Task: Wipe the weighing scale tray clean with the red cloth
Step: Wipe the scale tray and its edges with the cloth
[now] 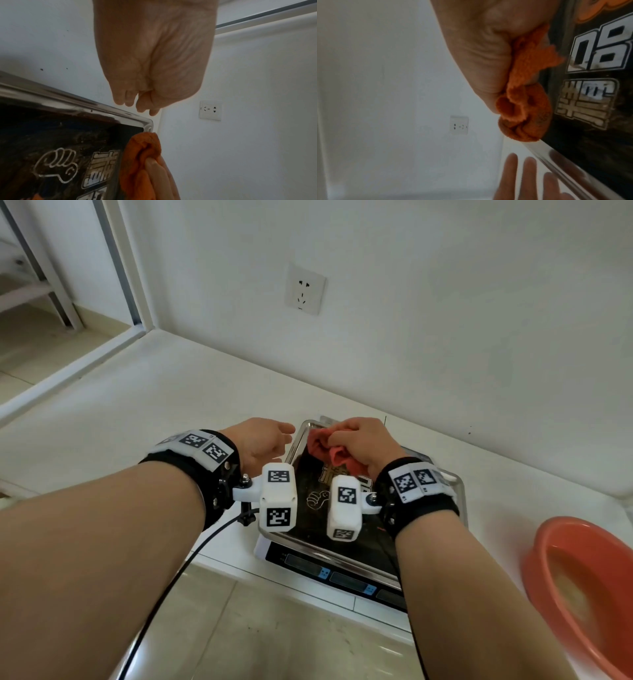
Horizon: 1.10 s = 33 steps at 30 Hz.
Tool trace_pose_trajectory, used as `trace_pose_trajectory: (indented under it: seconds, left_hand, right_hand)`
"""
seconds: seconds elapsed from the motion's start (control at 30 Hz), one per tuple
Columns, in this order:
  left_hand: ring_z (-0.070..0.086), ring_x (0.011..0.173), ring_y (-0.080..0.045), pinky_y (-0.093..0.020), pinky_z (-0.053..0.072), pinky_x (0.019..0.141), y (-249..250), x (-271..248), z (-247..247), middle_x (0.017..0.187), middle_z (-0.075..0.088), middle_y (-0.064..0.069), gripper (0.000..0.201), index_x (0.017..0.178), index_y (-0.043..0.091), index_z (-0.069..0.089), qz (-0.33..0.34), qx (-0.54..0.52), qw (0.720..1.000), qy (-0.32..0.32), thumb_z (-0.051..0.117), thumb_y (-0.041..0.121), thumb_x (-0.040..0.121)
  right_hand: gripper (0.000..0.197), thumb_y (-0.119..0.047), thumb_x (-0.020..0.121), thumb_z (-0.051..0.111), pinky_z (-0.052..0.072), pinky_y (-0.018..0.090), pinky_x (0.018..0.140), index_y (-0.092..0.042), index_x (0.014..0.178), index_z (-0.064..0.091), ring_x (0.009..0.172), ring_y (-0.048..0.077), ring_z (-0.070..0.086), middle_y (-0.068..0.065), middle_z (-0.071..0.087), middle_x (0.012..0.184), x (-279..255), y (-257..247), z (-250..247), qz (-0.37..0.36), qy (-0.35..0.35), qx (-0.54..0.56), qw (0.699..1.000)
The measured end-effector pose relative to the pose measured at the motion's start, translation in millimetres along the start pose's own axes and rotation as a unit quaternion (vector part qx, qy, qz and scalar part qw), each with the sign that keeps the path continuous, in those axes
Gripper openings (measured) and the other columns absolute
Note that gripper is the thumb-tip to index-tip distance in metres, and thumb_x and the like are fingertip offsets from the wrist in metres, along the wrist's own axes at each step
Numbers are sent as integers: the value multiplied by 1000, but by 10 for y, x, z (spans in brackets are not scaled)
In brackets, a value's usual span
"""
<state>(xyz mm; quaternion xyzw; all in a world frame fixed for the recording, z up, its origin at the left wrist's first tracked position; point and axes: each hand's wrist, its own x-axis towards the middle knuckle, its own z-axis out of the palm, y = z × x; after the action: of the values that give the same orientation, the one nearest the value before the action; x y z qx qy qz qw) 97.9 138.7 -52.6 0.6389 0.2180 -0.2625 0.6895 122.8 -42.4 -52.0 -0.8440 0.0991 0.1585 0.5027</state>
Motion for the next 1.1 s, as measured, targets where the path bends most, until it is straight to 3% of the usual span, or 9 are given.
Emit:
trace_pose_trajectory:
  seconds: [0.13, 0.23, 0.3, 0.4, 0.53, 0.7, 0.87, 1.0, 1.1]
  left_hand:
    - [56, 95, -12, -30, 40, 104, 69, 30, 55, 116, 58, -3, 52, 130, 14, 55, 29, 5, 999, 31, 39, -13, 89]
    - [49, 69, -7, -25, 40, 85, 87, 56, 101, 104, 58, 1, 49, 122, 17, 61, 38, 15, 998, 45, 39, -11, 88]
    - [58, 90, -10, -25, 39, 84, 72, 49, 108, 111, 58, -1, 46, 120, 17, 63, 36, 23, 998, 55, 40, -9, 90]
    - [46, 132, -22, -26, 41, 91, 33, 27, 81, 130, 56, -6, 41, 114, 19, 65, 25, 37, 997, 68, 42, -7, 91]
    - [48, 126, -18, -26, 42, 98, -1, 32, 33, 134, 55, -2, 47, 124, 14, 61, 15, 66, 997, 46, 39, -10, 91]
    - [48, 105, -18, -24, 39, 94, -10, 20, 75, 143, 47, -16, 44, 135, 2, 49, 25, 80, 996, 11, 37, -8, 95]
    - [43, 102, -17, -21, 42, 71, -15, -30, 87, 146, 43, -20, 43, 136, 0, 48, 23, 68, 997, 8, 36, -7, 96]
    - [43, 102, -18, -26, 39, 88, -22, -8, 59, 146, 43, -19, 44, 136, 2, 49, 20, 67, 998, 10, 34, -8, 96]
    - [44, 102, -18, -27, 37, 91, -28, 8, 54, 146, 43, -19, 45, 136, 4, 49, 19, 71, 997, 9, 33, -8, 96]
  right_hand:
    - [17, -1, 81, 72, 60, 44, 80, -7, 96, 75, 69, 21, 68, 13, 74, 85, -12, 28, -184, 21, 5, 55, 998]
    - [15, 0, 83, 68, 59, 27, 57, -5, 97, 72, 62, 14, 67, 9, 72, 80, -18, 66, -254, 0, 23, 47, 999]
    - [13, -2, 84, 67, 51, 22, 47, -10, 94, 71, 57, 12, 66, 9, 72, 83, -3, 99, -278, -8, 54, 18, 998]
    - [17, -4, 81, 64, 51, 26, 45, -20, 88, 63, 54, 18, 67, 12, 71, 85, 19, 175, -289, 2, 86, -11, 996]
    - [19, -13, 77, 59, 63, 50, 70, -30, 85, 56, 79, 29, 72, 8, 72, 90, 92, 360, -259, 5, 102, -94, 990]
    - [15, -16, 89, 58, 54, 33, 78, -27, 96, 66, 91, 20, 65, -3, 66, 91, 12, 333, -131, -19, 117, -207, 971]
    - [18, -13, 89, 64, 60, 37, 82, -28, 87, 72, 88, 18, 69, -1, 72, 93, -1, 230, -72, -32, 23, -232, 972]
    - [16, -16, 85, 68, 63, 45, 75, -29, 76, 68, 84, 20, 73, -1, 74, 87, 66, 175, -165, -31, 101, -125, 987]
    - [10, -19, 89, 66, 61, 44, 83, -25, 81, 65, 90, 23, 72, 4, 74, 95, 101, 250, -162, -36, 112, -144, 983]
